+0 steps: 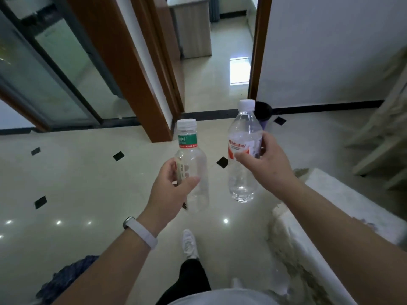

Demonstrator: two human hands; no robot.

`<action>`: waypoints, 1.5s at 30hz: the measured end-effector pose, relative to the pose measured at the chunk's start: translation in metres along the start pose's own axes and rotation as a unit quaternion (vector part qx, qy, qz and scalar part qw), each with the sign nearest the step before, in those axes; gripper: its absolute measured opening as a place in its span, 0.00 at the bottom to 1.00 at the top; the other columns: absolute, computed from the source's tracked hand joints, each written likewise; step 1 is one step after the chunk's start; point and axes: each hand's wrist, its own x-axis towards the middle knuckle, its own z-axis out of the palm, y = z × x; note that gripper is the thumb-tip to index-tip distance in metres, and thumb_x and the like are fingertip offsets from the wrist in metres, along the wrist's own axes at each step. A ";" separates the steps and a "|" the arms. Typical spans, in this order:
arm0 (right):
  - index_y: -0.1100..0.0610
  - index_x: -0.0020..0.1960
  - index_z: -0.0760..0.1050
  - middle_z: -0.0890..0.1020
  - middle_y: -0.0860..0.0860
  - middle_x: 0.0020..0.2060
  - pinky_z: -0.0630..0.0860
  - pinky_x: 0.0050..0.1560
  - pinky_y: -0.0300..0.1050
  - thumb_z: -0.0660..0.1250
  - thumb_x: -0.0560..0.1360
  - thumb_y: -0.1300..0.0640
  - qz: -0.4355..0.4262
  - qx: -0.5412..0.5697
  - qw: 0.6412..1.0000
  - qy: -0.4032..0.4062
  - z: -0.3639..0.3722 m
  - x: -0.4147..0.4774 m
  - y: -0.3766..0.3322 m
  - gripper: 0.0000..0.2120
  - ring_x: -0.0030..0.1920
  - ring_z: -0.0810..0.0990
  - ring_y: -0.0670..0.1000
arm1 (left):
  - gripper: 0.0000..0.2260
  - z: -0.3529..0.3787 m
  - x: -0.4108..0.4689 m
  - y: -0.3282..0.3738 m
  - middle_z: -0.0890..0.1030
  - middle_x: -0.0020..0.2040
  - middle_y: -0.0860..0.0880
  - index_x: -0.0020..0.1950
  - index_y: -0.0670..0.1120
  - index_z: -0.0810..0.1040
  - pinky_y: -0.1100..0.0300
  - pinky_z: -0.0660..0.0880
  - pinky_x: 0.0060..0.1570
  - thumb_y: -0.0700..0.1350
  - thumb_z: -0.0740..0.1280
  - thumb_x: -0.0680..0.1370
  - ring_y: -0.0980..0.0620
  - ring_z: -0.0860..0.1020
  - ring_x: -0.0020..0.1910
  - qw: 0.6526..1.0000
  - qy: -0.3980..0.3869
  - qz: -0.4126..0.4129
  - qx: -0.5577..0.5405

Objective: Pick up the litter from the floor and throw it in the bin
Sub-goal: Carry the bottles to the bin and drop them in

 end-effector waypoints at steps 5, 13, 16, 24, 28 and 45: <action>0.42 0.52 0.72 0.81 0.42 0.45 0.79 0.46 0.42 0.74 0.69 0.48 0.023 -0.019 0.999 0.038 0.012 0.055 0.000 0.15 0.43 0.81 0.40 | 0.18 0.001 0.083 -0.007 0.80 0.52 0.57 0.62 0.54 0.73 0.69 0.75 0.41 0.43 0.73 0.75 0.58 0.80 0.51 0.999 -0.051 -0.001 -0.008; 0.45 0.56 0.70 0.80 0.39 0.45 0.74 0.39 0.34 0.75 0.70 0.48 0.036 -0.074 0.991 0.105 0.044 0.170 -0.041 0.19 0.43 0.80 0.38 | 0.19 -0.023 0.250 0.005 0.79 0.56 0.56 0.64 0.54 0.72 0.71 0.75 0.40 0.44 0.72 0.76 0.57 0.79 0.55 0.991 -0.120 0.019 -0.045; 0.44 0.56 0.70 0.79 0.38 0.45 0.77 0.44 0.39 0.76 0.69 0.48 0.033 -0.063 0.988 0.134 0.061 0.209 -0.050 0.20 0.45 0.80 0.41 | 0.21 -0.027 0.297 0.010 0.79 0.57 0.56 0.67 0.53 0.71 0.69 0.75 0.42 0.45 0.72 0.76 0.58 0.78 0.56 0.986 -0.160 0.018 -0.050; 0.42 0.49 0.70 0.81 0.40 0.43 0.70 0.34 0.27 0.76 0.70 0.52 0.090 -0.080 0.982 0.149 0.055 0.295 -0.029 0.16 0.40 0.79 0.34 | 0.19 0.011 0.410 0.004 0.79 0.57 0.55 0.63 0.54 0.73 0.56 0.75 0.56 0.47 0.74 0.74 0.55 0.78 0.57 0.982 -0.187 -0.008 -0.035; 0.45 0.53 0.71 0.80 0.41 0.44 0.69 0.34 0.29 0.75 0.70 0.50 0.109 -0.065 0.979 0.162 0.026 0.357 -0.003 0.17 0.39 0.78 0.34 | 0.18 0.057 0.469 0.005 0.79 0.57 0.55 0.62 0.55 0.73 0.60 0.74 0.52 0.47 0.73 0.75 0.56 0.78 0.56 0.983 -0.179 -0.021 -0.031; 0.48 0.64 0.69 0.79 0.44 0.54 0.74 0.46 0.37 0.76 0.70 0.50 0.150 -0.008 0.966 0.211 -0.143 0.609 0.064 0.26 0.51 0.78 0.42 | 0.19 0.264 0.692 0.082 0.81 0.54 0.54 0.60 0.59 0.72 0.62 0.76 0.47 0.45 0.74 0.75 0.54 0.80 0.54 0.975 -0.221 -0.011 0.024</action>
